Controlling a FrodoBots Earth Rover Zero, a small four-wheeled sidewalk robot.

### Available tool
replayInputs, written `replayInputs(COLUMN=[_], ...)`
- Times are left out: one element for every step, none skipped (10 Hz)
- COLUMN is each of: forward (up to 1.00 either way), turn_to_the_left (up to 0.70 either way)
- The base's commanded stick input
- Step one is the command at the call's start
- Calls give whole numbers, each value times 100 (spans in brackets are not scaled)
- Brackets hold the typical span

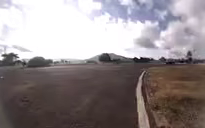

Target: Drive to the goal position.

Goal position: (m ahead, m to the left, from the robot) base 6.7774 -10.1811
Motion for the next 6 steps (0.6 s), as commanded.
replayInputs(forward=[50, 50, 50, 50, 50, 50], turn_to_the_left=[-29, -50, -50, -50, -50, -50])
